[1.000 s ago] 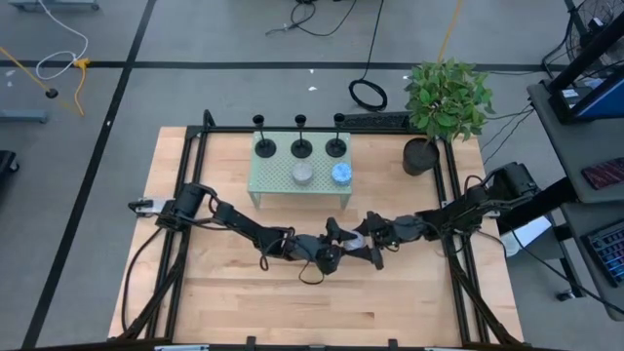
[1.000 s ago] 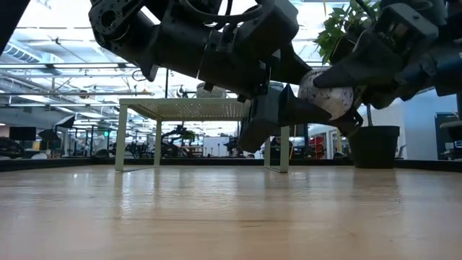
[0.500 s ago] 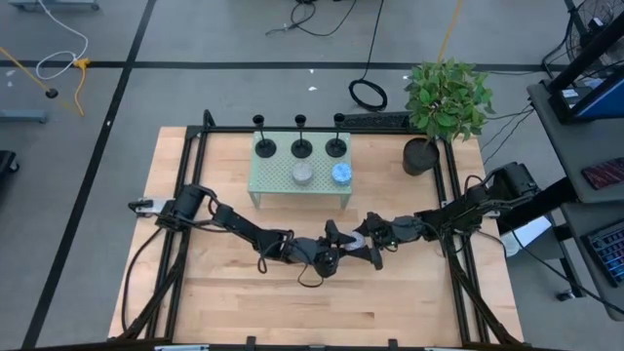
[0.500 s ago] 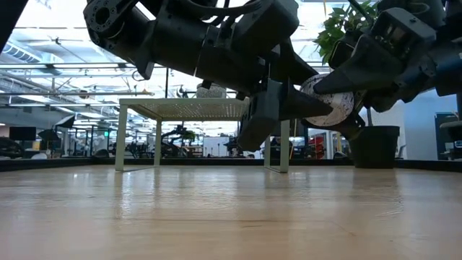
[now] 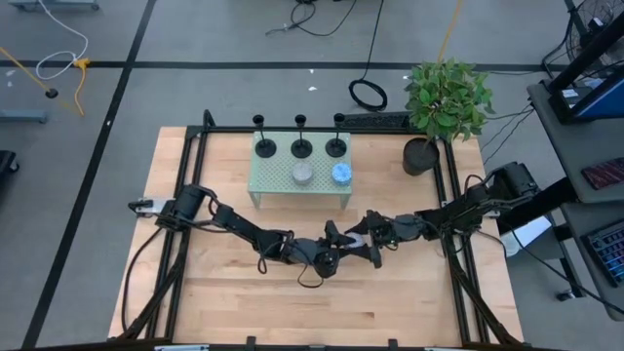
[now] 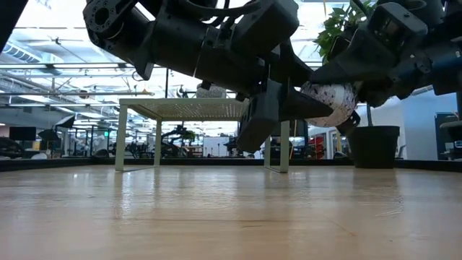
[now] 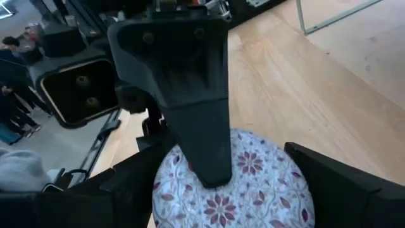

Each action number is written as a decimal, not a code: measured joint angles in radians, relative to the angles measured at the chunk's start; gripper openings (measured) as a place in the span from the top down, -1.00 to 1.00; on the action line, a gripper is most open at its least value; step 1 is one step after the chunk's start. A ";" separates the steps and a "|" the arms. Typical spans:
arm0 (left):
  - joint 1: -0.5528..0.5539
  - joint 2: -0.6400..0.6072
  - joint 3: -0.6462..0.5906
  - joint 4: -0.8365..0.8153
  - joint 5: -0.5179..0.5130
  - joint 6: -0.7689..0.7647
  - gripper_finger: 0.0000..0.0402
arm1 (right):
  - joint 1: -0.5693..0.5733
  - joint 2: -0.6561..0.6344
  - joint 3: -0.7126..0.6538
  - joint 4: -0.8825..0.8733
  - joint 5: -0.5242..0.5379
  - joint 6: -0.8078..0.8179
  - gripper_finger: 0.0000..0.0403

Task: Pick & Place candle stick holders
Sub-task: Put the white red scented candle on the shelf aligned with the blue orange scented candle

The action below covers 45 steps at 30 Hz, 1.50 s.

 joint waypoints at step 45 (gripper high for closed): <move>-0.146 -0.387 -0.001 -0.830 -0.718 -0.450 -0.04 | -0.050 -0.204 -0.001 -0.028 -0.001 -0.175 -0.63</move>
